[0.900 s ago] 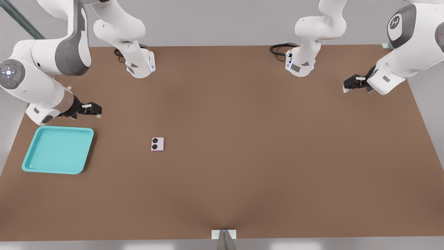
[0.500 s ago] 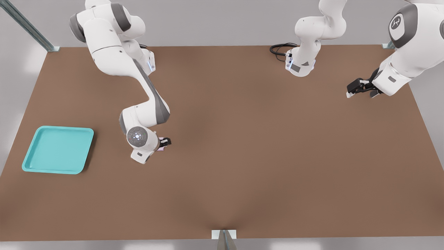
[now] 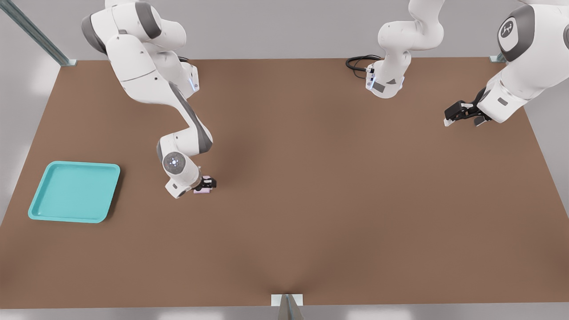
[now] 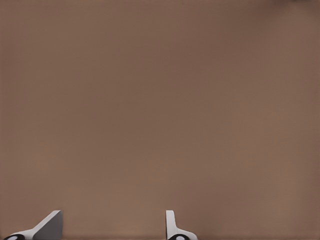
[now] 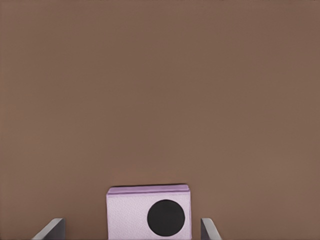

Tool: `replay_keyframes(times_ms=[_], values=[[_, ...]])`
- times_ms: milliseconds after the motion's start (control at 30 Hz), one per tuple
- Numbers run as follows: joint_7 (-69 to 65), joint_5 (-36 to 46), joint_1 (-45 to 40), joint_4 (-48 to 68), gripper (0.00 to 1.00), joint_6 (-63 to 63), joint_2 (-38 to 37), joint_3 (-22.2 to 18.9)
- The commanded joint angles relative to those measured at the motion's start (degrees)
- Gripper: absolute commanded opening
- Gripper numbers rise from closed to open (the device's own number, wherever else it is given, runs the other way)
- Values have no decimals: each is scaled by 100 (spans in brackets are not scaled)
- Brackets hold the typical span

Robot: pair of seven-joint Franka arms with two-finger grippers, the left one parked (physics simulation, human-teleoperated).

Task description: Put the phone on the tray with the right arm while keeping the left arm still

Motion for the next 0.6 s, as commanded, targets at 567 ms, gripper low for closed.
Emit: replay_keyframes(times_ms=[567], values=[[347, -148, -164, -565, 93, 1281, 194, 17]])
